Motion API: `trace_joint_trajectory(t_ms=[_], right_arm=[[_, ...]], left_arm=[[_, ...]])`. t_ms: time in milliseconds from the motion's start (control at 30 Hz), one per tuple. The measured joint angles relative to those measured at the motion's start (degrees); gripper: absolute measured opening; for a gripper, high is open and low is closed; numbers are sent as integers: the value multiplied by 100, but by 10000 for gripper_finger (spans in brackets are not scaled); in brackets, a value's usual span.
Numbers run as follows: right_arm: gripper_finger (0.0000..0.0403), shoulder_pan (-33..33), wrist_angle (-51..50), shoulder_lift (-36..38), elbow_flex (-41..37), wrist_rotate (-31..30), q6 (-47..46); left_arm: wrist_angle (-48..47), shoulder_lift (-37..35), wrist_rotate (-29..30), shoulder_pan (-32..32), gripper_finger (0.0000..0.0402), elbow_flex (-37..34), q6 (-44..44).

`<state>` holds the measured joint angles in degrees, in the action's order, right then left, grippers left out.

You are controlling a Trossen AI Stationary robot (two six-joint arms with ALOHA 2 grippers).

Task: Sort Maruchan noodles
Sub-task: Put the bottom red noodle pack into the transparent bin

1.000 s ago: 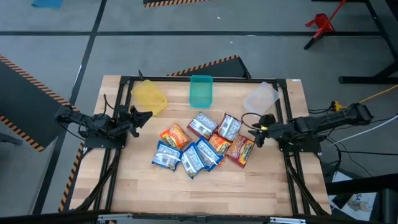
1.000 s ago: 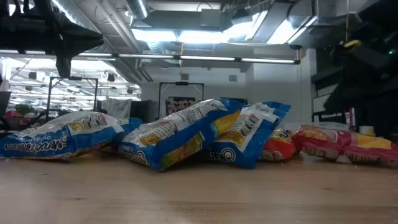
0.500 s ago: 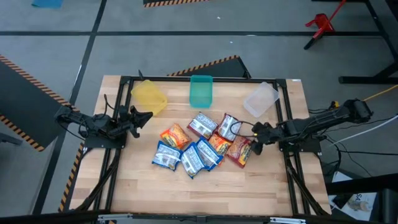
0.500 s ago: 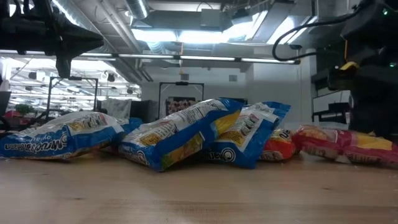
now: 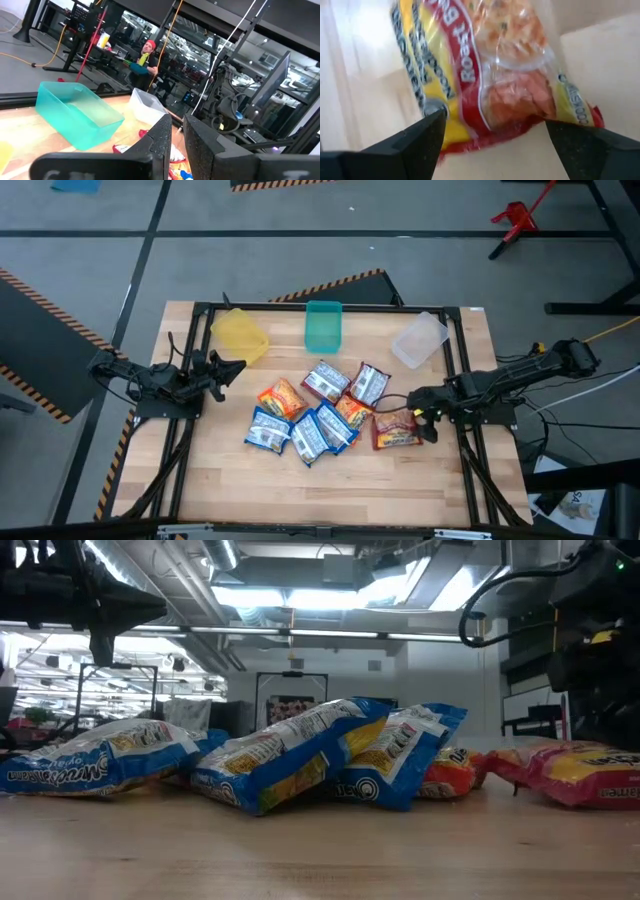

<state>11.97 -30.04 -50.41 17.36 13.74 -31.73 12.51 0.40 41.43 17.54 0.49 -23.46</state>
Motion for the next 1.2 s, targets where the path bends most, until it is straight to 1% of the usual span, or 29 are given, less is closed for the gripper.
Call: trace_joint_trajectory(t_ms=[67,167,267,300,467,567,633,700,800,900,967,1100,1200], right_arm=[[324,2,-224,0,-2,-63,-231],[324,0,-453,2,-2,-426,-791],[324,4,-353,2,-2,-831,-1439],[324,3,-259,2,-3,-920,-1490],[324,0,68,11,-6,-942,-1820],[324,0,295,187,-6,-777,-2078],[324,0,410,353,-6,-864,-2349],[324,0,458,549,-6,-1174,-2759],[324,0,454,778,-6,-1823,-3462],[324,0,463,869,-6,-2302,-3734],[324,0,467,838,-6,-2480,-3828],[324,0,510,479,-12,-2624,-3989],[324,0,911,249,-13,-2687,-3998]], left_arm=[[0,0,2,-2,44,0,-2],[-3,0,2,-2,44,0,1],[-4,0,2,-2,44,0,2],[-4,0,2,-2,44,0,0],[-4,0,2,-1,44,0,-2],[-4,0,2,0,44,0,-4],[-4,0,2,0,44,0,-4],[-7,0,2,-2,44,0,-4],[-7,0,3,-1,44,0,-9],[-7,0,4,-2,44,0,-2],[-7,0,4,-2,44,0,0],[-9,0,4,-1,44,0,0],[-36,0,4,-2,44,0,2]])
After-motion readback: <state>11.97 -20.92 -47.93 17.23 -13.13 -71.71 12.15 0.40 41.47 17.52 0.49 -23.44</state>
